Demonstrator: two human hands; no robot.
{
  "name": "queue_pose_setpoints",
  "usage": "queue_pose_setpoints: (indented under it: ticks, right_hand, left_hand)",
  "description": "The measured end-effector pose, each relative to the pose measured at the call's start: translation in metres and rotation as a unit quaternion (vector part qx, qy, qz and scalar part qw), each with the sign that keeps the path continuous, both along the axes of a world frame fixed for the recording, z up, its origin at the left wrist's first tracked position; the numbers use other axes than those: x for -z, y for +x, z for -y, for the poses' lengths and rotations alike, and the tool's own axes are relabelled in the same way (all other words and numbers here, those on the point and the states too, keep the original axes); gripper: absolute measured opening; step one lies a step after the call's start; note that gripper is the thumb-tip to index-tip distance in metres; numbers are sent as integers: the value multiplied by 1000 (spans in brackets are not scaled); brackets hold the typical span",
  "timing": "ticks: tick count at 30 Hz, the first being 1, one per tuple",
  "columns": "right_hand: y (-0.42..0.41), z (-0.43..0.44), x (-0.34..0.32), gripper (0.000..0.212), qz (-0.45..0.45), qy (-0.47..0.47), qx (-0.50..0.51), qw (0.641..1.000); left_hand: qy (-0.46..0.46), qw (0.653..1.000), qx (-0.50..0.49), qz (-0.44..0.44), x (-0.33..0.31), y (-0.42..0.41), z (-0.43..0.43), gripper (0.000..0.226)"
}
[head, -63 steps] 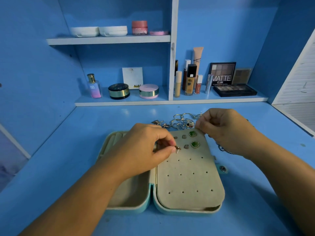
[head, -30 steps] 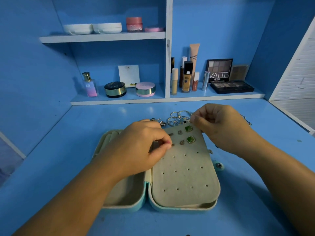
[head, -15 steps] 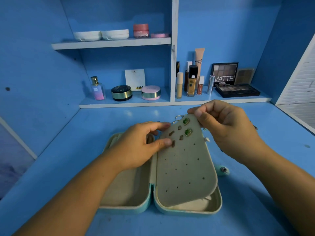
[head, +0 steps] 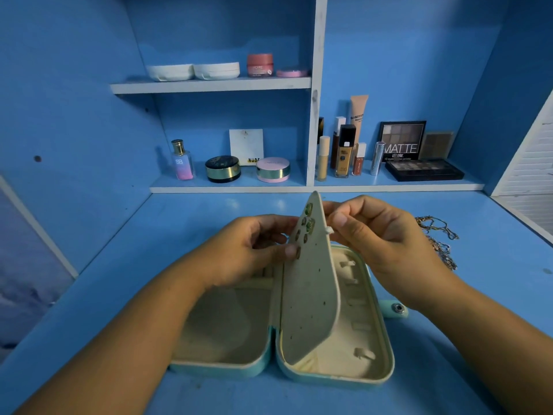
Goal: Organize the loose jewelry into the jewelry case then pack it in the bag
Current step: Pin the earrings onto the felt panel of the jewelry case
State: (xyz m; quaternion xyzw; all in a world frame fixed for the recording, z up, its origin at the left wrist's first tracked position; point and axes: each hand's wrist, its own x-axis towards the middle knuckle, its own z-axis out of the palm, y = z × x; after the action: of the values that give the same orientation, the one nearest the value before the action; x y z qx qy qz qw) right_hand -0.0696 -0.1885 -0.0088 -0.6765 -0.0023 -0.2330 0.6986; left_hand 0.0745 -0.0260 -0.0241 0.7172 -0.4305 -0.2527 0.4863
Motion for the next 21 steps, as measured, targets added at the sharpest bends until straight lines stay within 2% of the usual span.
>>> queue_pose_setpoints:
  ticks: [8,21]
  right_hand:
    - [1,3,2,28,20,1,-27,999]
    - [0,3,2,26,17,-26,-37,999]
  left_hand:
    - [-13,1000,20,-13,1,2,0,41]
    - [-27,999,5,-19,3,6,1,48]
